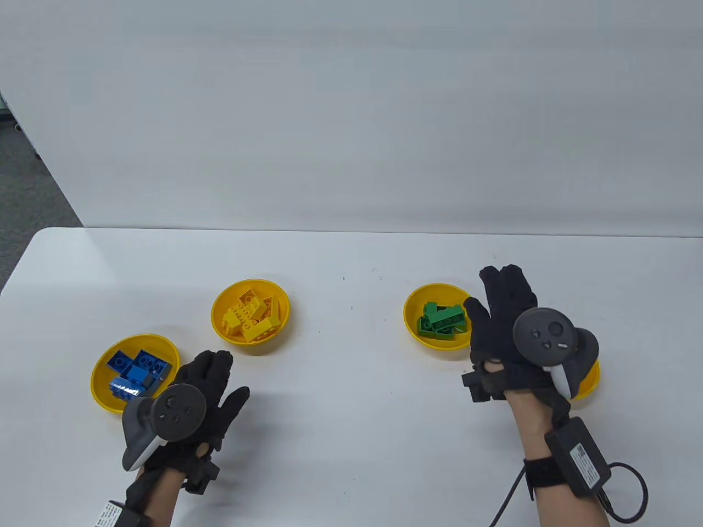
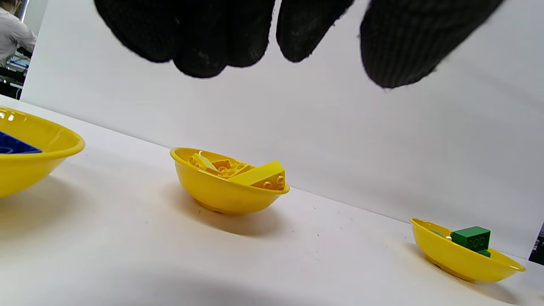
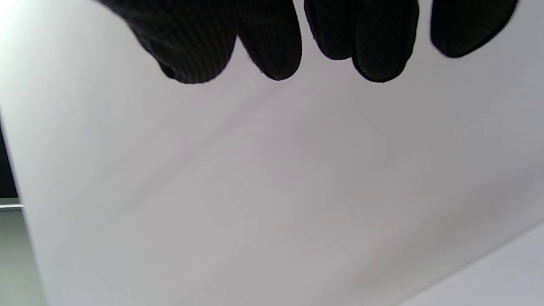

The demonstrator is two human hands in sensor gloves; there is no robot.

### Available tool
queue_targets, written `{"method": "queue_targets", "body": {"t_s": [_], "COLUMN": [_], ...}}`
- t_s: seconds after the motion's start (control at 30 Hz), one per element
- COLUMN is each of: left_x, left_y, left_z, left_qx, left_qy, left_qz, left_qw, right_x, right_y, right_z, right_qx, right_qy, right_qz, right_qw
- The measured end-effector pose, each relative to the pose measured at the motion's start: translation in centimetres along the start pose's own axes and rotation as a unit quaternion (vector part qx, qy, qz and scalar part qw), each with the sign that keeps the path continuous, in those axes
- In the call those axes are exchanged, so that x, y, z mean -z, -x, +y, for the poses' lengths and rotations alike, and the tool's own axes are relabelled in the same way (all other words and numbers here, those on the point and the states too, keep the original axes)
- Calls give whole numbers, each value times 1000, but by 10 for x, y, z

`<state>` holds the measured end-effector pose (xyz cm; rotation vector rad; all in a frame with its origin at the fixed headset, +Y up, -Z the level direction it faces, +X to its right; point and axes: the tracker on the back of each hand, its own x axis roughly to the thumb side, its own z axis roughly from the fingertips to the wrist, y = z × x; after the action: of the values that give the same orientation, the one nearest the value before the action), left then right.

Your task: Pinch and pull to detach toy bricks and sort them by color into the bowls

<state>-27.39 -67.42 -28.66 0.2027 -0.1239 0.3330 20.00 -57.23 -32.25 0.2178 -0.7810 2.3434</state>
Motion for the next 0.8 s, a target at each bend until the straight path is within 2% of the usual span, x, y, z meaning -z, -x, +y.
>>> {"method": "queue_targets", "body": {"t_s": [0.1,0.2,0.27,0.33,0.4,0.47,0.8], "left_x": [-3,-6,-6,-5,-3,-1,6], "left_y": [-6,-13,-16,-20,-22,-22,-12], "left_z": [2,2,-1,-7,-12,-16,-32], "left_qx": [29,65,83,106,124,134,143], "left_qy": [-21,-34,-29,-15,-2,16,61], "left_qz": [-8,-22,-29,-33,-35,-32,-4], "left_qw": [999,997,996,994,992,990,988], "right_x": [-25,-58,-73,-86,-90,-92,-87], "right_y": [-19,-23,-13,5,16,26,38], "right_z": [-8,5,24,49,58,64,69], "right_qx": [-22,-69,-104,-193,-228,-226,-236], "right_qy": [25,40,16,-65,-95,-126,-163], "right_qz": [-70,-136,-160,-158,-157,-144,-108], "right_qw": [997,988,981,966,956,955,952]}}
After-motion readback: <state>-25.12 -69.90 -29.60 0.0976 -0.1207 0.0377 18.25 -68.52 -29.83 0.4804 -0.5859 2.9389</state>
